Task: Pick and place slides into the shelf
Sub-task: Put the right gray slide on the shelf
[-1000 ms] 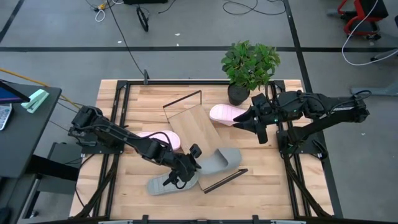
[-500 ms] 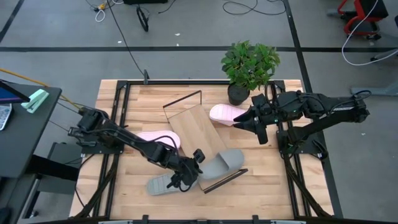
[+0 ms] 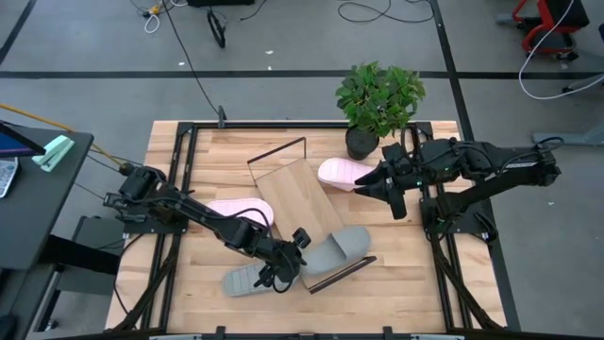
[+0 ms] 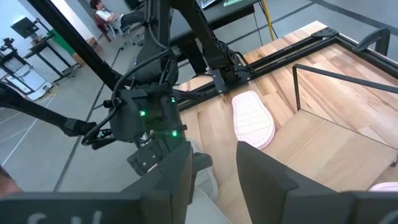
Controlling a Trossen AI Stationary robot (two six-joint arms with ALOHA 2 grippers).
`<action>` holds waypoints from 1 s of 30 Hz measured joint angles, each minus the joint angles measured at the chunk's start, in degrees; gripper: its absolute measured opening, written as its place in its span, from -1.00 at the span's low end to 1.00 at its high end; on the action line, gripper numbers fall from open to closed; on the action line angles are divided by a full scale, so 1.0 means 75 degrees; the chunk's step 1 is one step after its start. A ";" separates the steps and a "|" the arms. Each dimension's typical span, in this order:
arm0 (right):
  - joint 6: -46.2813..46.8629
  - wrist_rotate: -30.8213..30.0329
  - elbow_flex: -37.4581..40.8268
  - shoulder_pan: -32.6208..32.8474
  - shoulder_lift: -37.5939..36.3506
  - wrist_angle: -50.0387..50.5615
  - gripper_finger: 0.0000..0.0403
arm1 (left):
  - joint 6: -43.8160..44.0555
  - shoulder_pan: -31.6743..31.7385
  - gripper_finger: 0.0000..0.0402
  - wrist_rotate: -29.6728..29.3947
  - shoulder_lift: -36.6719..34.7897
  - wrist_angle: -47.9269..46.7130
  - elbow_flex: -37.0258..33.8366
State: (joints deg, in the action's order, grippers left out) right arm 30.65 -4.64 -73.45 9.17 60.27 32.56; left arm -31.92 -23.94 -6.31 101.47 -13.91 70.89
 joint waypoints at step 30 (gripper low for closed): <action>-0.0044 0.0003 0.0000 0.0000 0.0000 0.0090 -0.34 | 0.0831 0.0073 -0.38 0.0055 -0.0003 -0.0020 -0.0005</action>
State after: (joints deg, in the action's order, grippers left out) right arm 30.33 -4.62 -73.45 9.17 60.27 33.23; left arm -25.68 -23.39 -5.89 101.45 -14.06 70.86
